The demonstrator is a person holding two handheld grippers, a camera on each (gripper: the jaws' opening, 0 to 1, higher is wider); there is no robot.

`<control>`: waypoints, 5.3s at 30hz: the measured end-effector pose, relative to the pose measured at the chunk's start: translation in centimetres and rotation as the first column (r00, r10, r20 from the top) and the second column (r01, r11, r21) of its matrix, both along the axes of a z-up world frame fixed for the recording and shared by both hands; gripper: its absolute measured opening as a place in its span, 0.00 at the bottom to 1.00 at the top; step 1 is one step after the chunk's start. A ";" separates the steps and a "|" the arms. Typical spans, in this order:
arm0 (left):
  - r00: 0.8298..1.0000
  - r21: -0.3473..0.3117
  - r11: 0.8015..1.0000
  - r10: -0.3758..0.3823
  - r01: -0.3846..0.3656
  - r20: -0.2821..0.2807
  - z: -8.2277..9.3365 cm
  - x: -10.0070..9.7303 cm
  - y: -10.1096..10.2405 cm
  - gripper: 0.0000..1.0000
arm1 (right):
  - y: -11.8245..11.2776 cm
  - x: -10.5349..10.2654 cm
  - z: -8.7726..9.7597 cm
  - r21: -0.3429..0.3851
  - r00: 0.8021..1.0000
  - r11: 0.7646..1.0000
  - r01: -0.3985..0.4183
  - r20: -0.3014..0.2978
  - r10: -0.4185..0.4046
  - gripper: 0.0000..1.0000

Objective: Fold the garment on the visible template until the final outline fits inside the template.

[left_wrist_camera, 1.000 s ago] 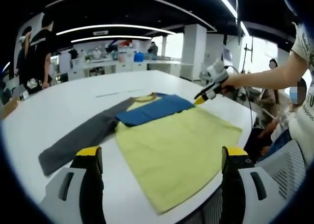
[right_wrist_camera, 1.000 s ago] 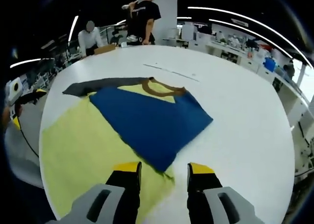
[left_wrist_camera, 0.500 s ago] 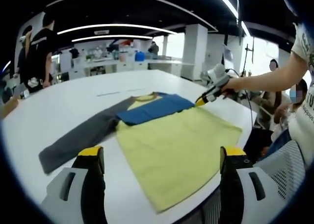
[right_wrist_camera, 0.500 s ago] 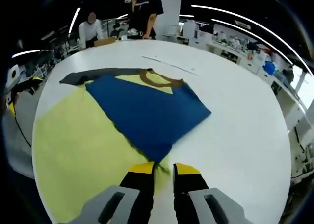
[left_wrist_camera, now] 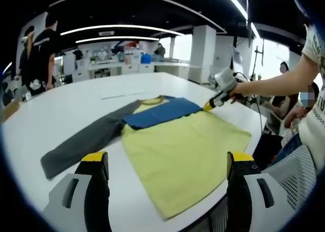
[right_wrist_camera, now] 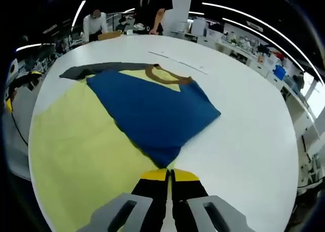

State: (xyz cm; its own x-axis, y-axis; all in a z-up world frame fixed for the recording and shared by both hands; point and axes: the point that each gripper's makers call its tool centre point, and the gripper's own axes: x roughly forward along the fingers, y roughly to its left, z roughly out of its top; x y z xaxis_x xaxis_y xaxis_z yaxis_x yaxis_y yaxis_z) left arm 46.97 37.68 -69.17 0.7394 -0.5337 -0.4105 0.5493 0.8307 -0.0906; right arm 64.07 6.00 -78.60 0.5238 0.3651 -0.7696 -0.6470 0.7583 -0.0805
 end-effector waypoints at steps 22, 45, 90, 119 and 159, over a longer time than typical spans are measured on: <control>1.000 0.003 1.000 0.005 -0.005 -0.006 -0.3 0.2 0.5 0.94 | -2.2 -0.2 0.1 -0.037 1.000 0.999 0.007 -0.007 -0.007 0.00; 1.000 0.013 1.000 0.007 -0.007 -0.011 -0.6 0.4 0.7 0.94 | -4.4 -0.3 0.0 -0.059 0.999 0.998 0.027 -0.016 -0.028 0.00; 0.956 0.004 0.956 0.293 -0.293 0.019 1.3 5.8 11.8 0.92 | 2.1 -6.5 10.0 0.308 0.988 0.946 -0.103 0.146 0.060 0.99; 0.792 0.194 0.788 0.606 -0.584 -0.076 -6.8 7.3 21.2 0.39 | 3.5 -11.6 13.2 0.369 0.979 0.922 -0.118 0.199 0.046 0.99; 0.611 0.141 0.617 0.787 -0.775 -0.087 -8.6 9.4 23.7 0.14 | 2.0 -12.3 9.5 0.293 0.986 0.951 -0.097 0.162 0.050 0.97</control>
State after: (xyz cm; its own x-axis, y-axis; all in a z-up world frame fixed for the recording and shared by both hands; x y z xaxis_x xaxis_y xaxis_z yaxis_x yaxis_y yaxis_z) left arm 56.40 61.35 -77.74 0.7975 0.2604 -0.5442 -0.3228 0.9462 -0.0203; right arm 51.80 8.00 -69.08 0.5878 0.6078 -0.5340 -0.6997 0.7132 0.0414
